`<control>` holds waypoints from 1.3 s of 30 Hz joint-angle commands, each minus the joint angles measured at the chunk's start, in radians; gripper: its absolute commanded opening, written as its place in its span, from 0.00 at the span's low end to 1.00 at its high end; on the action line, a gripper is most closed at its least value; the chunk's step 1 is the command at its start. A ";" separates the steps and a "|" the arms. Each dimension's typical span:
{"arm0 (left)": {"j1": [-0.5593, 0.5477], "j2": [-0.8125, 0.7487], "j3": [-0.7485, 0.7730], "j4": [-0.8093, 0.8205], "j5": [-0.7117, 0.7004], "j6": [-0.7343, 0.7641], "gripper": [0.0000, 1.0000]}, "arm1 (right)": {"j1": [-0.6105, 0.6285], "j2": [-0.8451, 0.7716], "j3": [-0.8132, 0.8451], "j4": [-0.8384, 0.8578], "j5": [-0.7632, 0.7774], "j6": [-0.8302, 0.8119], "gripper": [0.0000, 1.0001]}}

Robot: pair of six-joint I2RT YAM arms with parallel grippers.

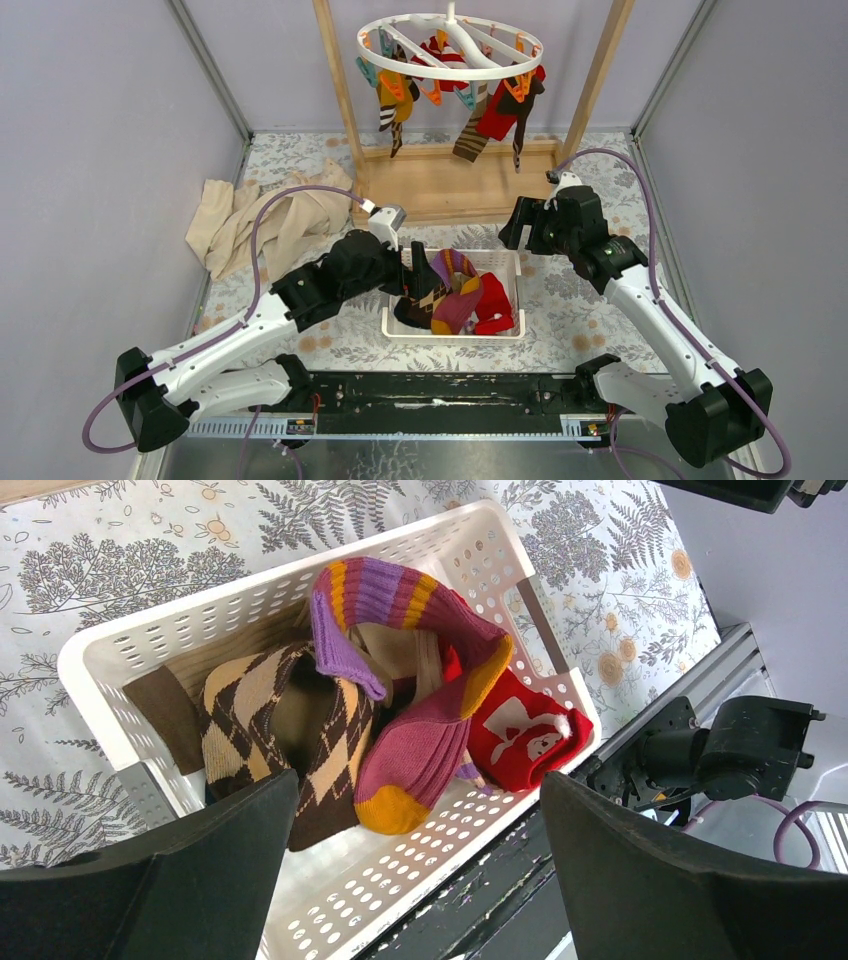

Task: Remove the socks clipped to the hanger
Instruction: Remove the sock from the hanger.

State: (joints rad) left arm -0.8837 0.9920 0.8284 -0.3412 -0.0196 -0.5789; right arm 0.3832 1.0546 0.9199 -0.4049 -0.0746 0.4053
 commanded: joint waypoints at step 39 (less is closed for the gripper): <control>-0.001 0.007 -0.003 0.059 -0.050 0.040 0.98 | -0.294 0.568 0.519 0.654 -0.239 0.121 0.62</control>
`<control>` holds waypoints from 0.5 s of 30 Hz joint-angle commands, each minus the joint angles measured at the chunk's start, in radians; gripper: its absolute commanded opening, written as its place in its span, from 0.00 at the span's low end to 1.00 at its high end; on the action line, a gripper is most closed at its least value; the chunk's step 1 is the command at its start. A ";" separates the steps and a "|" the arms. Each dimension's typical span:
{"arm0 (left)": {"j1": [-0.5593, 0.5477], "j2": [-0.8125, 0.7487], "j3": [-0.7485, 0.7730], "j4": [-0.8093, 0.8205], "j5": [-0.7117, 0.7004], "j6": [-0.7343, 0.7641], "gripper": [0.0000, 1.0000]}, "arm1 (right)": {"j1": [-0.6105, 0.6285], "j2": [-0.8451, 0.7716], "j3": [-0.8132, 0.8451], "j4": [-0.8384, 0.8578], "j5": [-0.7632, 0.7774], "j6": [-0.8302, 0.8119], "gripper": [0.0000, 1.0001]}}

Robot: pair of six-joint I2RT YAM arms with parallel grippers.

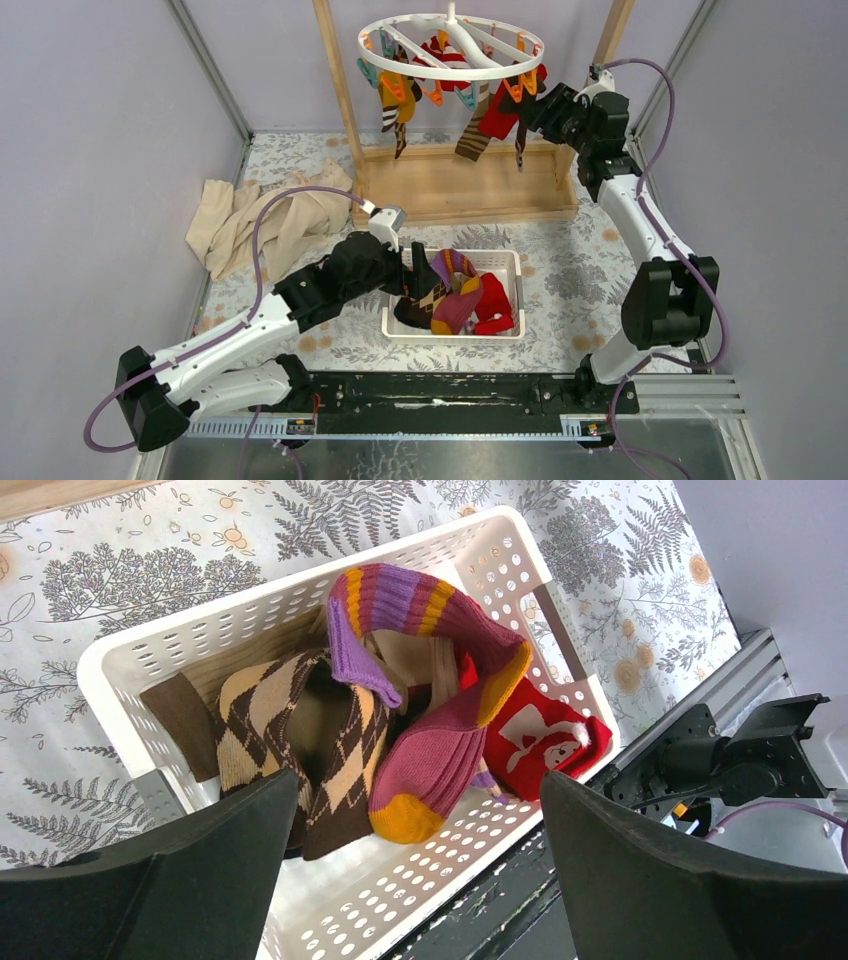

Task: Remove the socks clipped to the hanger
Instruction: Remove the sock from the hanger.

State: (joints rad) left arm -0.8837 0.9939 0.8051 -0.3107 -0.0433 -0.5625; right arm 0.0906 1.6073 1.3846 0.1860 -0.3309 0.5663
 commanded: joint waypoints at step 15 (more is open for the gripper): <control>-0.001 0.039 0.075 0.008 -0.015 0.013 0.98 | 0.004 0.067 0.011 0.130 0.047 -0.025 0.52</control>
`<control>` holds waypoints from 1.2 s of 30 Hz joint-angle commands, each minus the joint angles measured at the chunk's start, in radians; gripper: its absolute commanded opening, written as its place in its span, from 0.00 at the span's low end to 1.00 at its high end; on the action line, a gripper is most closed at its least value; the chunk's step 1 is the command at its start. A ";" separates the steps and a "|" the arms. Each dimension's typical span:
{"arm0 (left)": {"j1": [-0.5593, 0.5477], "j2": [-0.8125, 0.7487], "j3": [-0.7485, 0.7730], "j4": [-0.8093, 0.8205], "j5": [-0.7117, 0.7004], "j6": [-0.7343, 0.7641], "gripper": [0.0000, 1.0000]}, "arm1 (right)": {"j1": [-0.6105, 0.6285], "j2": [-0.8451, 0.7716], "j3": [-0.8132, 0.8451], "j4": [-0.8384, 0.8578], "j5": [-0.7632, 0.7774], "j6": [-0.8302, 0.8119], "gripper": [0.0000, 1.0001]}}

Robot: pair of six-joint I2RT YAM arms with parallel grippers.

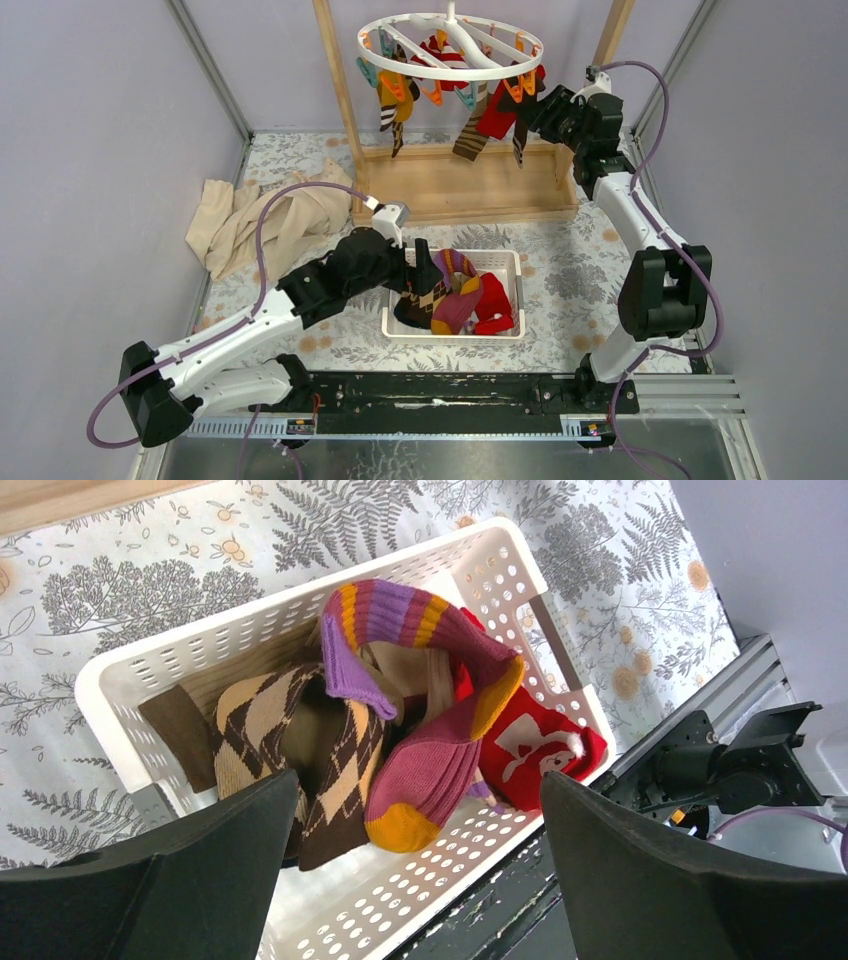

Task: Remove the socks clipped to the hanger
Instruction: Remove the sock from the hanger.

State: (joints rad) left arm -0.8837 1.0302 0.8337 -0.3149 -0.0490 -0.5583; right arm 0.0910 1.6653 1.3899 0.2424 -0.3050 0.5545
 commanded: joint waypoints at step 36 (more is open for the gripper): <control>-0.003 0.053 0.143 0.053 0.095 -0.006 0.99 | 0.004 -0.375 -0.104 -0.332 -0.096 -0.065 0.00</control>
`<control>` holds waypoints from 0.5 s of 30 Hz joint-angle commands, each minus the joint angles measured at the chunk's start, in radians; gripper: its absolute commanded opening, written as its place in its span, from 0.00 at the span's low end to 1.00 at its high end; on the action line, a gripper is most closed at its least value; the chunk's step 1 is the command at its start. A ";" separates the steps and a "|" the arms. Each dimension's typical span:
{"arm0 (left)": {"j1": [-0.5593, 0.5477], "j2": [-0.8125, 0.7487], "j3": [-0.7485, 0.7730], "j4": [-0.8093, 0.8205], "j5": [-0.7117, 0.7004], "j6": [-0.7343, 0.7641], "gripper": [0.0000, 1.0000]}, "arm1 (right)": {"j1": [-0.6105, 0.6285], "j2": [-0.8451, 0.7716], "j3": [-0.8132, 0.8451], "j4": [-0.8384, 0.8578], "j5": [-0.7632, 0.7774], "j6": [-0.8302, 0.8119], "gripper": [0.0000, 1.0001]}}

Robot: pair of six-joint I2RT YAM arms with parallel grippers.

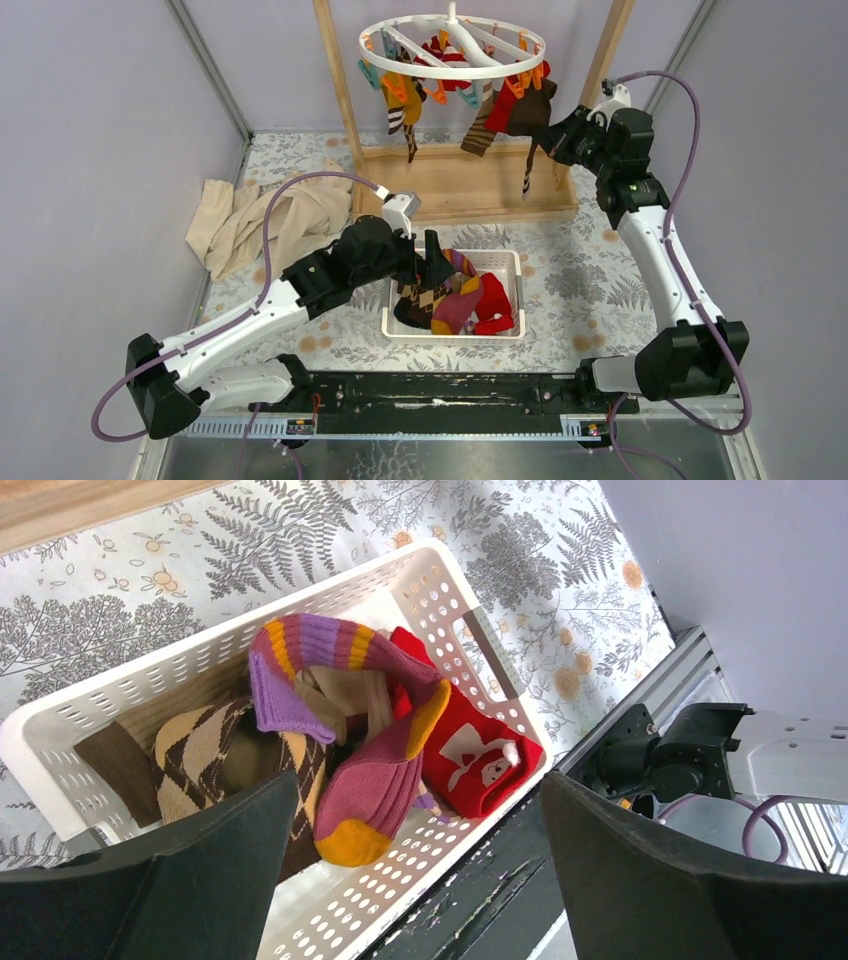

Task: Remove the socks clipped to the hanger
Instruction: Remove the sock from the hanger.

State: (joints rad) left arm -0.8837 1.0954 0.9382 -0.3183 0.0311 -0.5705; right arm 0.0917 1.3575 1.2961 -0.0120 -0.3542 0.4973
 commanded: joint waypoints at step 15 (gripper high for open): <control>-0.003 -0.038 0.006 0.084 0.033 0.004 0.99 | 0.022 -0.212 -0.008 -0.208 -0.218 0.040 0.00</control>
State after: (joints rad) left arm -0.8837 1.0813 0.9470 -0.3023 0.0460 -0.5705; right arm 0.0933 1.1744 1.2751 -0.2085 -0.4732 0.5037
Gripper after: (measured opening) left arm 0.986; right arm 0.022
